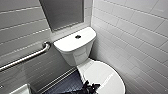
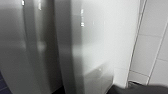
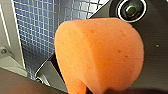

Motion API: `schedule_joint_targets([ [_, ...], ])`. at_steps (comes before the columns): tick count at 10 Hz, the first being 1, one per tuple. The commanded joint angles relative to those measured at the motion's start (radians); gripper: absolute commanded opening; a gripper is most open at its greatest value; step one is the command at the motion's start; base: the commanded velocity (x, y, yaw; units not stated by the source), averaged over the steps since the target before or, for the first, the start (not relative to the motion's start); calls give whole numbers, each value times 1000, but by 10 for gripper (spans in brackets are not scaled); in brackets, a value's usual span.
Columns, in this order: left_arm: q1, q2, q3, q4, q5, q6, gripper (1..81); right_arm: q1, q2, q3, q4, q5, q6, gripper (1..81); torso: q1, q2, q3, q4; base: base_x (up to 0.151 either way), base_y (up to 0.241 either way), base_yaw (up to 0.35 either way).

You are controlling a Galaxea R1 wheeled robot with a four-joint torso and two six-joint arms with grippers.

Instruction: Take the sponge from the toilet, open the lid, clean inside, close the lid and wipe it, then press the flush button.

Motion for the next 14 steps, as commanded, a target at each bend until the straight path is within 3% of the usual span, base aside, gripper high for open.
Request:
schedule_joint_targets([
  [1,-96,10,-10,5,25,-38,811,-11,-1,-5,-18,-88,-6,10,0,0,0,0,0,0,0],
  [8,-178,-25,119,11,18,-70,811,-12,23,-39,-16,-90,-9,10,0,0,-1,0,0,0,0],
  [14,-212,-122,363,7,-2,-87,811,-8,36,-50,-16,-88,-9,10,1,0,-1,0,0,0,0],
])
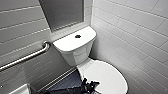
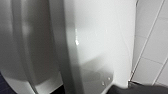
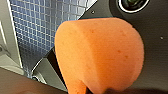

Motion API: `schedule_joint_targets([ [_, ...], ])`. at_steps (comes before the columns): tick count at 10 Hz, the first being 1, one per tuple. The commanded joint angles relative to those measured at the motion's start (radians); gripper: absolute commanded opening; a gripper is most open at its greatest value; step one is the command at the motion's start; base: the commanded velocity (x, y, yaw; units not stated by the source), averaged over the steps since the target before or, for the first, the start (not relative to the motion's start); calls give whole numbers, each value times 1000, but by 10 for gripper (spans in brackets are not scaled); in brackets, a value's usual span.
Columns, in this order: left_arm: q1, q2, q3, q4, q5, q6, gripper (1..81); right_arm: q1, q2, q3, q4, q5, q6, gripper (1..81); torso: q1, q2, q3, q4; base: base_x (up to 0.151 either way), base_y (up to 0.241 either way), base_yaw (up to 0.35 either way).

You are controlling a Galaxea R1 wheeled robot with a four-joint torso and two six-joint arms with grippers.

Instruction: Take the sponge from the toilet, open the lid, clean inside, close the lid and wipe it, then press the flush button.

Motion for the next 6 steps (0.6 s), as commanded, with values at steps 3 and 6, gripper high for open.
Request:
schedule_joint_targets([
  [3,-160,-65,229,10,-43,-97,811,6,-22,20,-16,-86,-2,10,0,0,0,0,0,0,0],
  [6,-160,-149,320,14,-72,-286,811,8,-20,18,-16,-86,-2,10,0,0,0,0,0,0,0],
])
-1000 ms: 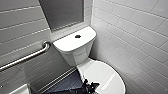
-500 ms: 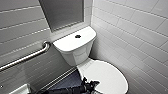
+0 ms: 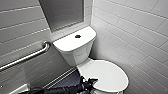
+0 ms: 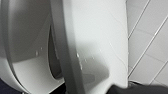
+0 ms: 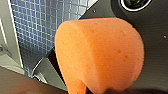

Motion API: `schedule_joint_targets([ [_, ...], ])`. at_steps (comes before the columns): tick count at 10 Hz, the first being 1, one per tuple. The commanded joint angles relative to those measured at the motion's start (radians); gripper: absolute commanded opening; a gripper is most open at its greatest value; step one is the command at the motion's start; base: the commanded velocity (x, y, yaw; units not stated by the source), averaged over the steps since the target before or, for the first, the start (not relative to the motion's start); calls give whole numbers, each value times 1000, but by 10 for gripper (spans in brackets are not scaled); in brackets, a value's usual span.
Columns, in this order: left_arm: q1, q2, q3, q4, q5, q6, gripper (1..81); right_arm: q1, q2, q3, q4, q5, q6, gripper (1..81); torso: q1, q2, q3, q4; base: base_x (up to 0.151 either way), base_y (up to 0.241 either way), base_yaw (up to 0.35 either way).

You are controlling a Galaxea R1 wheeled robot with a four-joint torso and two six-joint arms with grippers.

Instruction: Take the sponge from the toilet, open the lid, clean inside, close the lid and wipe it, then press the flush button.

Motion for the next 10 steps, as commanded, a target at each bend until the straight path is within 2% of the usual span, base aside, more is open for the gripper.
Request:
schedule_joint_targets([
  [1,-131,-45,152,17,-33,-85,811,9,-25,21,-16,-86,-3,10,0,0,0,0,0,0,0],
  [4,-134,-76,193,16,-55,-94,811,12,-20,21,-16,-88,-4,10,0,0,22,0,0,0,0],
  [5,-137,-80,196,15,-61,-102,811,13,-19,21,-16,-88,-4,10,1,0,6,0,0,0,0],
  [9,-168,-93,193,15,-75,-160,811,15,-16,21,-16,-91,-3,10,1,0,14,0,0,0,0],
  [10,-177,-99,193,15,-98,-171,811,15,-14,21,-16,-91,-3,10,1,0,14,0,0,0,0],
])
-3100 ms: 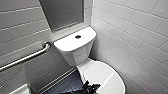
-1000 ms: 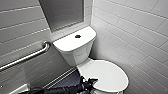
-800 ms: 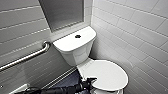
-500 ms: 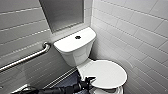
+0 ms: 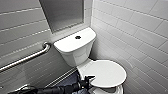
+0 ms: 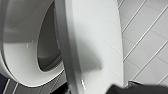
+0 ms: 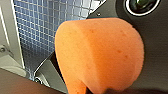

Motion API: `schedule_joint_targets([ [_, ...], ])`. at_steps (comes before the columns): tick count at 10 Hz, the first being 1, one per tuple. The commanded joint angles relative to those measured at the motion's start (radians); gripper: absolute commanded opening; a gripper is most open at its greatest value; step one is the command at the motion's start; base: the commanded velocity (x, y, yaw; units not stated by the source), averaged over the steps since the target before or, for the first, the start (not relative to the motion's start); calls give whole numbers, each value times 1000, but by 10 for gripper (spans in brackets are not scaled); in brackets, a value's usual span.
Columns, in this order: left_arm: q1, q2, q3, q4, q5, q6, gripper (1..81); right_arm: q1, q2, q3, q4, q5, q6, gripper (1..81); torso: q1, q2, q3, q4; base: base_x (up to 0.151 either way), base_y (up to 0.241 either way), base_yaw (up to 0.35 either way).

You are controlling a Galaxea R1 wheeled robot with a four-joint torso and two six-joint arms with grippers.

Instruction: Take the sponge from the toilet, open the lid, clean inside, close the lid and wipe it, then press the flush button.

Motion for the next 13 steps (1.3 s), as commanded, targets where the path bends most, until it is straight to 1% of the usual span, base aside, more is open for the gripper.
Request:
schedule_joint_targets([
  [1,-166,-9,71,14,-54,-15,811,7,-20,25,-16,-90,-2,10,0,0,0,0,0,0,0],
  [2,-172,-10,74,14,-54,-28,811,4,-20,26,-16,-90,-2,10,0,0,0,0,0,0,0],
  [3,-172,-13,77,15,-56,-32,811,2,-20,23,-16,-90,-4,10,0,0,49,0,0,0,0],
  [5,-172,-21,83,14,-60,-34,811,2,-18,22,-16,-90,-4,10,0,0,83,0,0,0,0],
  [6,-172,-24,84,14,-62,-35,811,4,-18,23,-16,-90,-4,10,0,0,118,0,0,0,0],
  [7,-172,-29,84,15,-63,-43,811,2,-18,23,-16,-90,-4,10,0,0,73,0,0,0,0],
  [8,-172,-32,81,15,-65,-44,811,2,-18,25,-16,-90,-4,10,0,0,95,0,0,0,0],
  [10,-172,-52,75,12,-83,-66,811,-1,-18,28,-16,-90,-4,10,0,0,106,0,0,0,0],
  [11,-172,-71,63,8,-106,-96,811,-1,-18,31,-16,-90,-4,10,0,0,105,0,0,0,0],
  [12,-173,-94,40,9,-134,-161,811,-2,-18,35,-16,-90,-4,10,0,-1,105,0,0,0,0],
  [13,-183,-114,31,11,-141,-201,811,-2,-18,35,-16,-90,-4,10,0,-1,105,0,0,0,0],
])
